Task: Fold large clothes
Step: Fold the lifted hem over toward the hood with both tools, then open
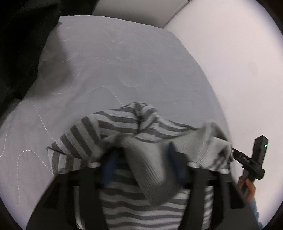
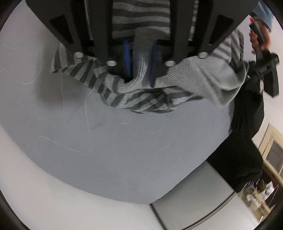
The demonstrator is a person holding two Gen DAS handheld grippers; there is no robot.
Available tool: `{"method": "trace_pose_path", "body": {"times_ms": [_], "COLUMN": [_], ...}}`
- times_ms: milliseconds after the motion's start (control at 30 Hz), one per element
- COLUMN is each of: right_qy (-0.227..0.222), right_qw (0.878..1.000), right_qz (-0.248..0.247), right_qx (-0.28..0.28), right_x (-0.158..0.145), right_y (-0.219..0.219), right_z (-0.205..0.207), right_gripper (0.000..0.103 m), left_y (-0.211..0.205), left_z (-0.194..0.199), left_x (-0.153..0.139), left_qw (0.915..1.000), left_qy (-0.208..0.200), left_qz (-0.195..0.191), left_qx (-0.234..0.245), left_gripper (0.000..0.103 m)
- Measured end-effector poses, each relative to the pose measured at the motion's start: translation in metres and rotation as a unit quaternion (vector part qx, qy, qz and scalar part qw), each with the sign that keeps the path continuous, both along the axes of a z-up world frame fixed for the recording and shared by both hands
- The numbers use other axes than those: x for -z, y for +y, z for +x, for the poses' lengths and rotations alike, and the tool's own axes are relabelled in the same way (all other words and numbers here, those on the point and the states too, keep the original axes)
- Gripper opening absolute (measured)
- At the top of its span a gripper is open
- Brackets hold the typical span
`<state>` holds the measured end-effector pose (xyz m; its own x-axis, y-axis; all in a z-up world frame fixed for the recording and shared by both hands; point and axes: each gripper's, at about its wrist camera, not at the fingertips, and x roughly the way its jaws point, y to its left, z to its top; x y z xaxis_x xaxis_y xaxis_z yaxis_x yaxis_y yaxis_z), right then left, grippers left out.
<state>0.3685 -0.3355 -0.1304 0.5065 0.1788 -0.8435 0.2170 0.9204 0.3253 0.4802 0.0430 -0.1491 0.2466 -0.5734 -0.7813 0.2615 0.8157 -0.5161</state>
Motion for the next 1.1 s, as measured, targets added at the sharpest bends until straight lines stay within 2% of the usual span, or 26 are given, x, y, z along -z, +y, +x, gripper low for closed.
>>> {"method": "trace_pose_path", "body": {"times_ms": [33, 67, 100, 133, 200, 233, 300, 367, 467, 600, 700, 800, 967, 1100], "right_qy": [-0.001, -0.002, -0.004, -0.008, -0.013, -0.017, -0.026, -0.026, -0.021, -0.004, 0.007, 0.017, 0.023, 0.028], "right_qw": [1.000, 1.000, 1.000, 0.999, 0.999, 0.998, 0.995, 0.992, 0.992, 0.992, 0.991, 0.993, 0.991, 0.988], "right_qz": [-0.001, -0.005, -0.013, -0.024, -0.045, -0.066, -0.094, -0.119, -0.121, -0.118, -0.119, -0.093, -0.110, -0.132], "right_qx": [-0.006, -0.013, -0.018, -0.023, -0.024, -0.016, -0.012, -0.014, -0.018, -0.048, -0.066, -0.068, -0.075, -0.081], "right_x": [-0.005, -0.010, -0.016, -0.023, -0.034, -0.040, -0.052, -0.059, -0.058, -0.037, -0.019, -0.003, 0.014, 0.030], "right_y": [0.004, 0.007, 0.010, 0.015, 0.019, 0.020, 0.024, 0.030, 0.047, 0.075, 0.092, 0.099, 0.106, 0.113], "right_z": [0.000, 0.000, 0.000, -0.001, -0.004, -0.006, -0.013, -0.019, -0.030, -0.034, -0.033, -0.028, -0.021, -0.010], "right_gripper": [0.045, 0.057, 0.063, 0.067, 0.092, 0.095, 0.095, 0.095, 0.095, 0.095, 0.093, 0.091, 0.090, 0.091], "left_y": [-0.004, -0.007, -0.009, -0.008, -0.004, -0.003, -0.001, -0.004, -0.019, -0.039, -0.056, -0.070, -0.086, -0.095], "left_z": [-0.002, -0.004, -0.006, -0.010, -0.012, -0.012, -0.022, -0.039, -0.062, -0.075, -0.085, -0.092, -0.090, -0.085], "left_x": [-0.008, -0.017, -0.026, -0.034, -0.042, -0.044, -0.047, -0.050, -0.049, -0.040, -0.025, -0.014, 0.009, 0.010], "left_qw": [0.9999, 0.9991, 0.9968, 0.9960, 0.9958, 0.9953, 0.9938, 0.9898, 0.9844, 0.9873, 0.9844, 0.9837, 0.9716, 0.9627], "left_qy": [-0.003, -0.018, -0.043, -0.052, -0.052, -0.049, -0.046, -0.061, -0.069, -0.045, -0.041, -0.042, -0.063, -0.098], "left_qz": [0.010, 0.038, 0.067, 0.072, 0.075, 0.082, 0.099, 0.125, 0.159, 0.151, 0.171, 0.175, 0.228, 0.252], "left_qx": [0.008, 0.007, 0.003, 0.007, -0.002, -0.012, -0.023, -0.029, -0.030, -0.019, -0.013, -0.002, 0.011, 0.016], "left_gripper": [0.081, 0.098, 0.096, 0.097, 0.097, 0.097, 0.097, 0.097, 0.097, 0.097, 0.097, 0.097, 0.098, 0.098]}}
